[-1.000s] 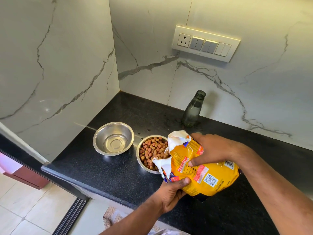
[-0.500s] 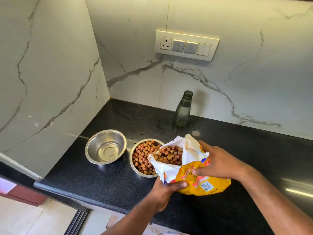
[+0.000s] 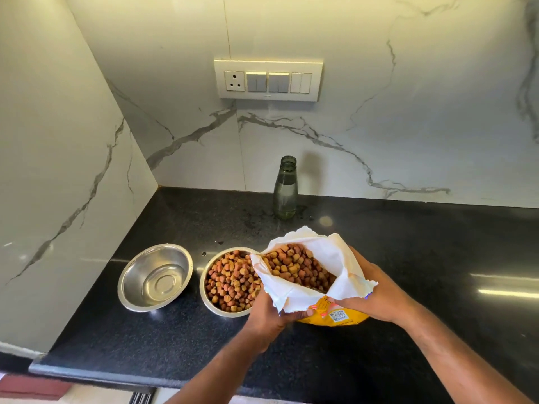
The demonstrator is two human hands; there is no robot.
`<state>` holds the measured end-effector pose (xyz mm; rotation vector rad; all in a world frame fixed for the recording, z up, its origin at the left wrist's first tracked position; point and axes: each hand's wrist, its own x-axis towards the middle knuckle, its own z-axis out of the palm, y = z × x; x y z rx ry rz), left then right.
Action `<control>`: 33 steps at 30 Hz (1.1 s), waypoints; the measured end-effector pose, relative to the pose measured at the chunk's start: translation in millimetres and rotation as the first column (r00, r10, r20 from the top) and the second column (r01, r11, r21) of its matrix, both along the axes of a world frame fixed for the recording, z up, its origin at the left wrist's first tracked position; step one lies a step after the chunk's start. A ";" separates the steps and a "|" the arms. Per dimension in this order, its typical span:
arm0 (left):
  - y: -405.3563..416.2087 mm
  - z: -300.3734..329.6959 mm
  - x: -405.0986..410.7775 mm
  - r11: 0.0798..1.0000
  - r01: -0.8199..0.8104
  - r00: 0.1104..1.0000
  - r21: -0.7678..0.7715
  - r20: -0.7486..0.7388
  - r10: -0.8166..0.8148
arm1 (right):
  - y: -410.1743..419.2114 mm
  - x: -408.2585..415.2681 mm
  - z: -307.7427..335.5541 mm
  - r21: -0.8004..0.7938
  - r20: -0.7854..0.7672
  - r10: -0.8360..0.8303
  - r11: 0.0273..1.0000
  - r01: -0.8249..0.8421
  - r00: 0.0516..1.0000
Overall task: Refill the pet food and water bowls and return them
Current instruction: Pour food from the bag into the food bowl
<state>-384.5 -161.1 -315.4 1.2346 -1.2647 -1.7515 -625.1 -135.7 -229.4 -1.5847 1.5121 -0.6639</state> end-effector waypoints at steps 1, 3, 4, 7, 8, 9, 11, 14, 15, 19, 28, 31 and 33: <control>-2.9 2.0 -2.1 1.000 0.018 0.999 -0.023 0.040 -0.017 | 3.4 -3.2 -3.6 -0.003 0.030 -0.039 0.999 0.039 0.999; -10.0 4.3 -6.3 0.992 0.092 0.990 -0.081 0.111 -0.083 | 10.0 -9.9 -11.4 -0.012 0.076 -0.107 0.994 0.108 0.991; -13.6 5.9 -8.3 0.984 0.132 0.982 -0.119 0.152 -0.113 | 12.5 -12.3 -15.1 -0.017 0.085 -0.130 0.991 0.132 0.988; -27.1 9.9 -17.0 0.956 0.235 0.947 -0.175 0.262 -0.185 | 16.1 -20.2 -28.4 -0.024 0.118 -0.171 0.984 0.175 0.978; -32.4 8.1 -19.2 0.949 0.265 0.933 -0.172 0.294 -0.208 | 16.8 -21.9 -33.0 -0.026 0.130 -0.182 0.982 0.187 0.975; -37.0 7.0 -21.4 0.940 0.290 0.921 -0.177 0.320 -0.224 | 17.1 -22.9 -37.9 -0.026 0.131 -0.196 0.979 0.201 0.972; -46.4 5.4 -26.8 0.924 0.338 0.893 -0.181 0.370 -0.254 | 17.3 -25.4 -45.2 -0.022 0.120 -0.228 0.972 0.233 0.966; -57.7 2.4 -33.5 0.894 0.394 0.862 -0.214 0.424 -0.278 | 16.3 -25.9 -51.9 -0.015 0.108 -0.269 0.962 0.272 0.957; -61.4 2.2 -36.0 0.888 0.402 0.856 -0.222 0.434 -0.279 | 14.8 -26.0 -54.1 -0.019 0.098 -0.284 0.958 0.287 0.954; -77.8 -1.6 -41.8 0.860 0.446 0.830 -0.250 0.475 -0.293 | 7.6 -30.4 -68.5 -0.047 0.062 -0.331 0.942 0.334 0.942; -114.4 -3.0 -54.1 0.838 0.504 0.794 -0.210 0.494 -0.353 | -3.7 -33.8 -77.8 -0.023 0.190 -0.432 0.896 0.444 0.882; -116.9 -4.2 -56.1 0.830 0.511 0.800 -0.222 0.476 -0.366 | -1.4 -36.1 -82.7 -0.003 0.189 -0.443 0.892 0.452 0.876; -118.1 -4.6 -57.4 0.828 0.517 0.800 -0.216 0.466 -0.378 | 0.3 -36.2 -84.5 0.019 0.202 -0.457 0.886 0.463 0.866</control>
